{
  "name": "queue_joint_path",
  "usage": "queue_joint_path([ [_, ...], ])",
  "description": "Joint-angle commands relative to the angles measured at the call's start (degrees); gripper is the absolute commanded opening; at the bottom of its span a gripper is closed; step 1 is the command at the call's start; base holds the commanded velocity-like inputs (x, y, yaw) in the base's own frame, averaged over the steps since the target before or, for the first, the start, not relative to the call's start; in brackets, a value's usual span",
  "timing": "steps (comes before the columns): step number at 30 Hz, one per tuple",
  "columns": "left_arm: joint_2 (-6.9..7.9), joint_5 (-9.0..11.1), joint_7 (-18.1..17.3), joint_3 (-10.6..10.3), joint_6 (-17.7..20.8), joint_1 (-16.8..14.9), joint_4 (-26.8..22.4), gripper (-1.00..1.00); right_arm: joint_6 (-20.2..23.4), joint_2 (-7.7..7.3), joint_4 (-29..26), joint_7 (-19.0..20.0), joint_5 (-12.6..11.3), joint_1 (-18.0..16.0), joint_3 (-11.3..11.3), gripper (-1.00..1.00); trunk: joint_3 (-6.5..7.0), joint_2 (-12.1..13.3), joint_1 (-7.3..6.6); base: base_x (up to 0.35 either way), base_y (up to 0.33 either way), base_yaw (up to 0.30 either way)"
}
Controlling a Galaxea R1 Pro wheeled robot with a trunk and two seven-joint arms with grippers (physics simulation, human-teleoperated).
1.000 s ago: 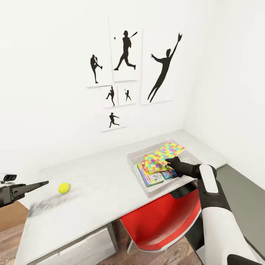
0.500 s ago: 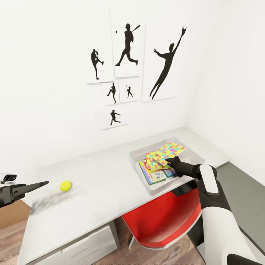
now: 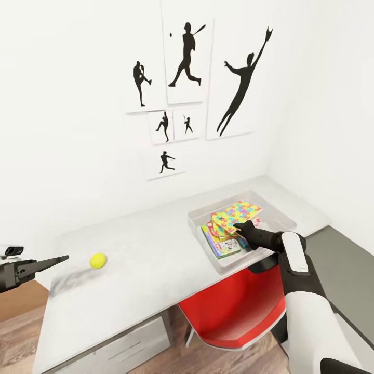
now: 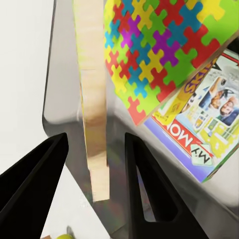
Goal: Put all the toys in the child's room - the three board games (two on the bed and one on the table), the two jigsaw puzzles on the table, and the tennis ball on the table - inside the toy box on the table in the child's room.
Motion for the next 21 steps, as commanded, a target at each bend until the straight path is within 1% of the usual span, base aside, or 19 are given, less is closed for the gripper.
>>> queue_joint_path([
  [1,0.02,-0.06,-0.25,0.0,0.61,-0.05,0.0,1.0,0.17,0.05,-0.07,-0.6,-0.67,-0.07,-0.18,-1.0,-0.21,-0.12,0.03,0.026,0.034,0.0],
  [9,0.01,-0.06,-0.25,-0.06,0.6,-0.04,0.0,1.0,0.19,-0.16,-0.1,-0.6,-0.77,-0.07,-0.18,-1.0,-0.92,-0.12,0.03,0.006,0.008,0.0],
  [20,0.01,-0.06,-0.25,-0.06,0.61,-0.03,0.0,1.0,0.23,-0.57,-0.1,-0.6,-0.83,-0.07,-0.24,-1.0,-1.04,-0.12,0.03,0.0,0.0,0.0],
  [21,0.01,-0.06,-0.25,-0.06,0.59,-0.01,0.0,1.0,0.24,-0.59,-0.12,-0.6,-0.83,-0.07,-0.24,1.0,-1.04,-0.12,0.03,0.0,0.0,0.0],
])
